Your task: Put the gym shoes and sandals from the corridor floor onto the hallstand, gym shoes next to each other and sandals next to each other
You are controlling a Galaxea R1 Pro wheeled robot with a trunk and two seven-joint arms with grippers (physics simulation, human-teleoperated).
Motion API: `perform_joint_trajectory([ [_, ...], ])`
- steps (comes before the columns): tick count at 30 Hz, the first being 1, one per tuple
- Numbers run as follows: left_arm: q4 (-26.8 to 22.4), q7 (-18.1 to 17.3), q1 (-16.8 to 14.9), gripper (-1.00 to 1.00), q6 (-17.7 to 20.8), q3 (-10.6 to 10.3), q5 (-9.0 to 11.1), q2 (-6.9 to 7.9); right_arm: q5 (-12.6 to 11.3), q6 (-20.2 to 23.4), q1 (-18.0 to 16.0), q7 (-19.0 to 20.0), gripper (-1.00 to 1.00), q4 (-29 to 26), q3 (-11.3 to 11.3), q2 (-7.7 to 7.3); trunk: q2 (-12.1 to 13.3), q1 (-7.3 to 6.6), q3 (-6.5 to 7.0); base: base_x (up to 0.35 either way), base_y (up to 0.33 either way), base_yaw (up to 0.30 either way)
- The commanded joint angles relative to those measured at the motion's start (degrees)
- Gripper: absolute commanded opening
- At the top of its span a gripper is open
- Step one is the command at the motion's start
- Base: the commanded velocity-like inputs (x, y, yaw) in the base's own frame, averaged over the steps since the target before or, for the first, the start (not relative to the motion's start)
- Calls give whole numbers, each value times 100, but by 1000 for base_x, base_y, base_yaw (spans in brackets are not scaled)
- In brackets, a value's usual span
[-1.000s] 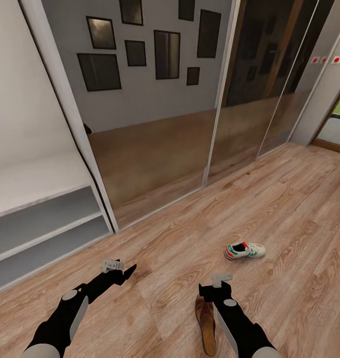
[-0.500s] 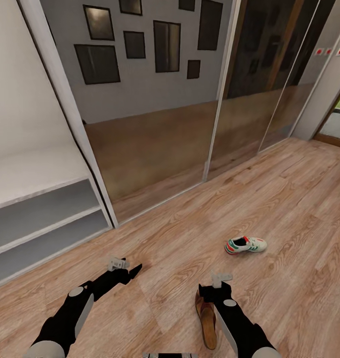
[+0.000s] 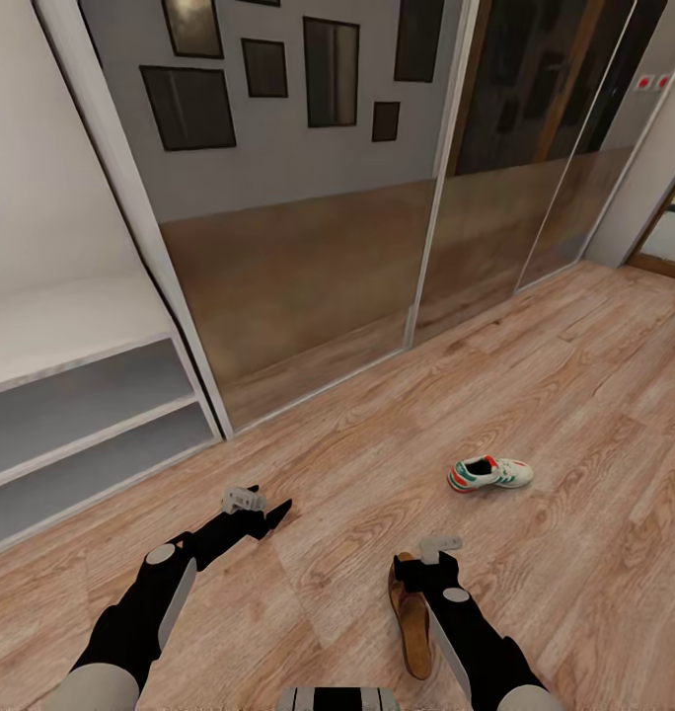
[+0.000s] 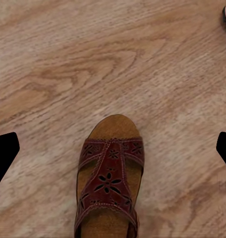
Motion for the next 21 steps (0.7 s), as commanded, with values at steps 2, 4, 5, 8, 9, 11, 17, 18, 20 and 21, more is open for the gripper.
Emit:
perform_joint_trajectory([
  [2,-91,-36,-3,100,131,10,-5,-5,54,50,-4,-34,100,-67,19,0,-83,43,-59,0,0,0],
  [4,-172,-41,1,100,235,8,-3,-5,54,51,-6,-34,100,-107,19,1,-164,87,-113,0,0,0],
  [5,-243,-46,10,100,311,6,-2,-4,54,49,-7,-34,100,-134,19,2,-165,90,-144,0,0,0],
  [8,-303,-52,26,100,361,2,-1,0,54,47,-7,-34,100,-150,19,2,-169,97,-238,0,0,0],
  [9,-349,-56,39,100,393,0,0,3,54,42,-8,-34,100,-158,19,3,-170,100,-269,0,0,0],
  [11,-380,-58,48,100,414,-3,0,3,51,38,-8,-34,100,-159,19,6,-173,105,-331,0,0,0],
  [17,-415,-59,69,100,440,-15,-12,3,40,34,-9,-34,100,-111,17,11,-181,121,-518,0,0,0],
  [18,-417,-58,72,100,442,-16,-13,4,40,32,-9,-34,100,-94,16,11,-182,123,-548,0,0,0],
  [20,-420,-59,76,100,445,-18,-8,2,36,28,-9,-34,100,-56,17,13,-185,128,-604,0,0,0],
  [21,-422,-58,78,100,446,-18,-6,1,34,27,-7,-34,100,-35,15,13,-186,131,-630,0,0,0],
])
